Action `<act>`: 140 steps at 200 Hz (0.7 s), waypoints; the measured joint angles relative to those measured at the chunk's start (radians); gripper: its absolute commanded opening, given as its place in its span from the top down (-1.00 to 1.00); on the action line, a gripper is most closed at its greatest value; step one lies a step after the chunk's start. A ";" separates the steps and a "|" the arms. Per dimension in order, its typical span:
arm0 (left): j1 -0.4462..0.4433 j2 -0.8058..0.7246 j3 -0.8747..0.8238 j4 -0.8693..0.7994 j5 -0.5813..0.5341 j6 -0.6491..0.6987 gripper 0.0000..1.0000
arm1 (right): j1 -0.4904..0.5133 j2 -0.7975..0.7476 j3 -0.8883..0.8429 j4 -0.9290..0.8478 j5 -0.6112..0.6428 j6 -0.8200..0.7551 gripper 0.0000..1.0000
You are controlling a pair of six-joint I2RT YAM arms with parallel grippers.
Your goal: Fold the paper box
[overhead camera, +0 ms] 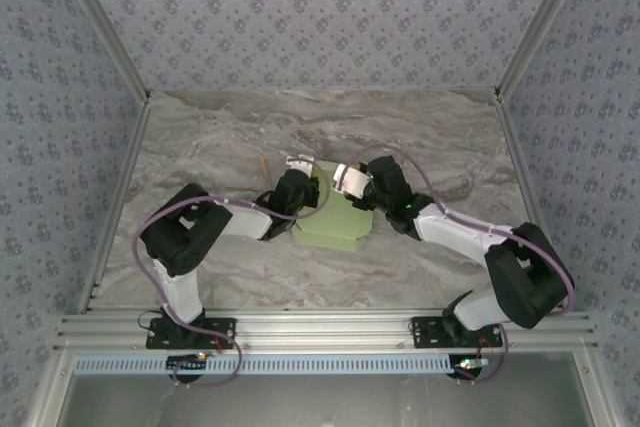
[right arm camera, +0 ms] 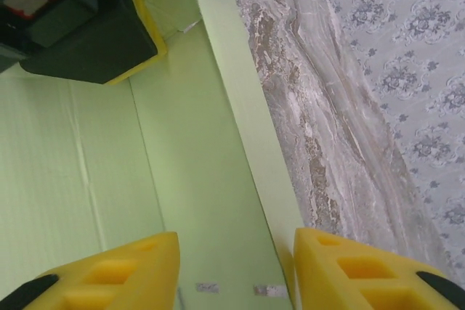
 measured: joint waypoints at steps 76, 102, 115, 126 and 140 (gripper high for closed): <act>-0.002 -0.006 -0.022 0.016 -0.040 0.000 0.99 | -0.121 -0.212 0.163 -0.335 -0.077 0.615 -0.33; -0.008 -0.015 -0.027 0.024 -0.053 0.000 0.99 | -0.113 -0.114 0.305 -0.471 -0.077 0.812 -0.33; -0.014 -0.019 -0.031 0.031 -0.062 0.000 0.99 | -0.105 -0.064 0.335 -0.507 -0.085 0.884 -0.33; -0.015 -0.020 -0.032 0.035 -0.065 0.000 0.99 | -0.103 -0.029 0.346 -0.528 -0.098 0.931 -0.33; -0.018 -0.020 -0.032 0.036 -0.069 0.000 0.99 | -0.104 0.023 0.361 -0.559 -0.111 0.980 -0.33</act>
